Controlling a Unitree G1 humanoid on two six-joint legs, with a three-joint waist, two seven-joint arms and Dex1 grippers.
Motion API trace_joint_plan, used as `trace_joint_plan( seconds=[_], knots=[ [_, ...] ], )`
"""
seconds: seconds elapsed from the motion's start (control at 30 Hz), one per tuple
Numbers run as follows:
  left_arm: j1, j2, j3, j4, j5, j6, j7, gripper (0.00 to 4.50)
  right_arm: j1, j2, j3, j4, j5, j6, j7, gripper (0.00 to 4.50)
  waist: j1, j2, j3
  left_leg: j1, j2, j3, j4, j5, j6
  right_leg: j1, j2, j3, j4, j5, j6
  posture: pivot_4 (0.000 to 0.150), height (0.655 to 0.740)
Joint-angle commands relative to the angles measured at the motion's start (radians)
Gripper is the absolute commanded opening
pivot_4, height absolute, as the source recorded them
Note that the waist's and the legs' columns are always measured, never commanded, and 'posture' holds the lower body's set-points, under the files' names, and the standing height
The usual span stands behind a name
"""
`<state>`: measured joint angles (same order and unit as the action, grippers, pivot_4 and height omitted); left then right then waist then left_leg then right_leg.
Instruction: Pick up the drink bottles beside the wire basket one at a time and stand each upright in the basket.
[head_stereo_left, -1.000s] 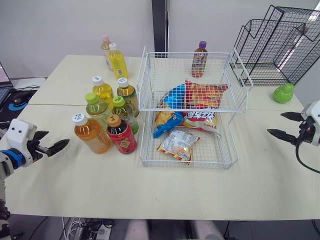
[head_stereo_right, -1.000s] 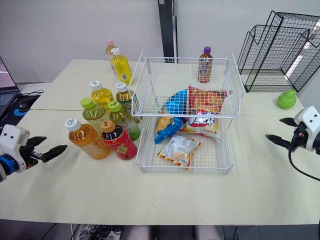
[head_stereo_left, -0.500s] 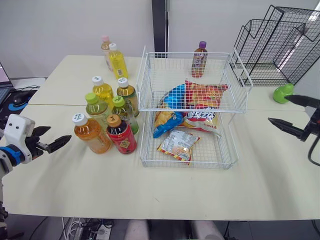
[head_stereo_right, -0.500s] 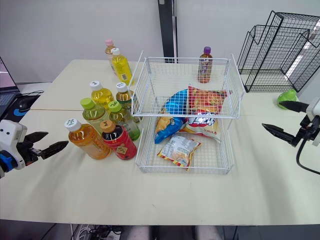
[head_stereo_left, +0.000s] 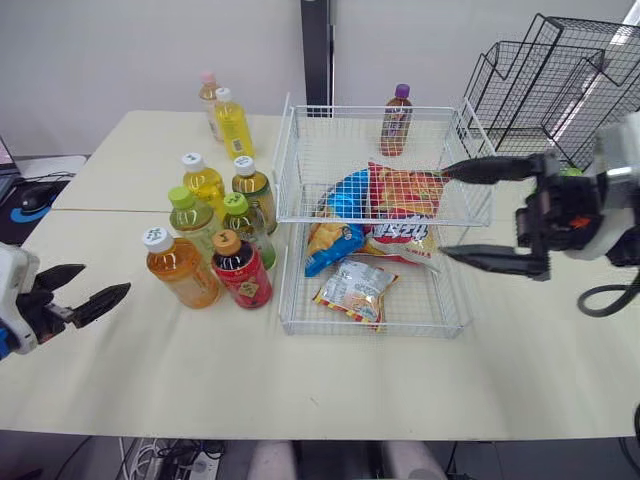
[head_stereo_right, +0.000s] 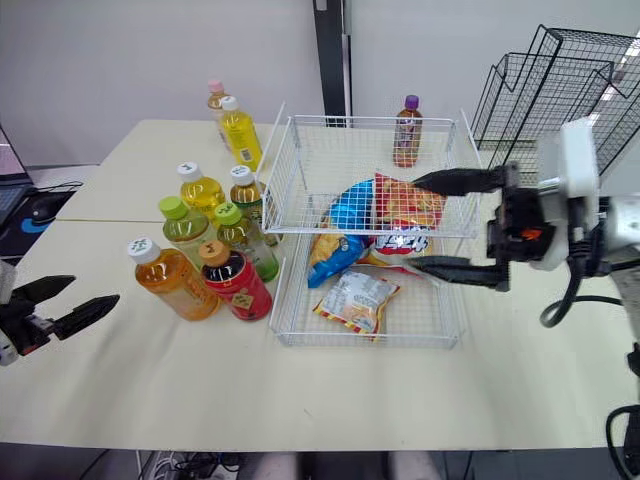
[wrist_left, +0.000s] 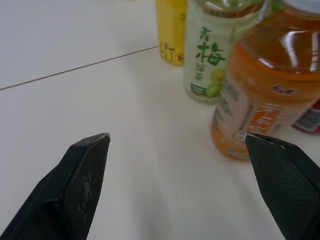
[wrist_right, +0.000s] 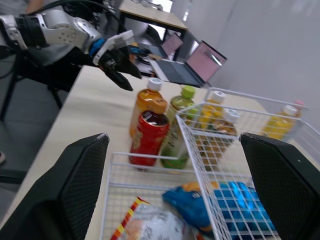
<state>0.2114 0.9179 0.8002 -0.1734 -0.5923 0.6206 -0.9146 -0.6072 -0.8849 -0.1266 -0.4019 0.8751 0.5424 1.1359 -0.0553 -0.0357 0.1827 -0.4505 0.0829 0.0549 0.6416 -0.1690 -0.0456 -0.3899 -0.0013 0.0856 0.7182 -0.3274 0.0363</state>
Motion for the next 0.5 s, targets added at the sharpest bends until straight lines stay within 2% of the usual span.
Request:
trace_joint_plan(
  seconds=[0.03,0.13,0.23,0.37,0.5],
  knots=[
    [0.042,-0.027,0.156,-0.219,-0.159,0.173,0.065,4.47,-0.016,0.027,0.039,0.018,-0.039,-0.044,0.053,4.5,0.006,-0.001,0.0,0.0,-0.001,-0.001,0.0,0.0,0.0,0.0,0.0,-0.001,0.0,0.0,0.0,0.15,0.6978],
    [0.027,-0.099,0.19,-0.361,-0.277,0.262,0.205,4.47,-0.022,0.048,0.054,0.04,-0.055,-0.058,0.082,4.5,0.014,-0.001,-0.001,0.0,-0.002,-0.001,0.001,0.0,0.0,0.001,-0.001,-0.002,0.0,0.0,0.001,0.15,0.6978],
    [-0.018,-0.178,0.146,-0.467,-0.332,0.286,0.366,4.47,-0.024,0.057,0.06,0.057,-0.067,-0.068,0.109,4.5,0.017,-0.002,-0.001,0.0,-0.002,-0.001,0.002,0.0,0.001,0.002,-0.001,-0.001,0.0,0.0,0.001,0.15,0.6978],
    [-0.139,-0.249,0.034,-0.525,-0.302,0.277,0.576,4.47,-0.024,0.063,0.061,0.063,-0.083,-0.075,0.13,4.5,0.024,-0.003,-0.002,0.0,-0.003,-0.003,0.003,0.0,0.001,0.003,0.002,-0.002,0.0,0.0,0.001,0.15,0.6978],
    [-0.238,-0.279,-0.1,-0.535,-0.233,0.281,0.725,4.47,-0.032,0.063,0.054,0.061,-0.082,-0.067,0.135,4.5,0.024,-0.003,-0.002,0.0,-0.005,-0.002,0.003,0.0,0.0,0.003,0.003,-0.001,0.0,0.0,0.001,0.15,0.6978]
  ],
)
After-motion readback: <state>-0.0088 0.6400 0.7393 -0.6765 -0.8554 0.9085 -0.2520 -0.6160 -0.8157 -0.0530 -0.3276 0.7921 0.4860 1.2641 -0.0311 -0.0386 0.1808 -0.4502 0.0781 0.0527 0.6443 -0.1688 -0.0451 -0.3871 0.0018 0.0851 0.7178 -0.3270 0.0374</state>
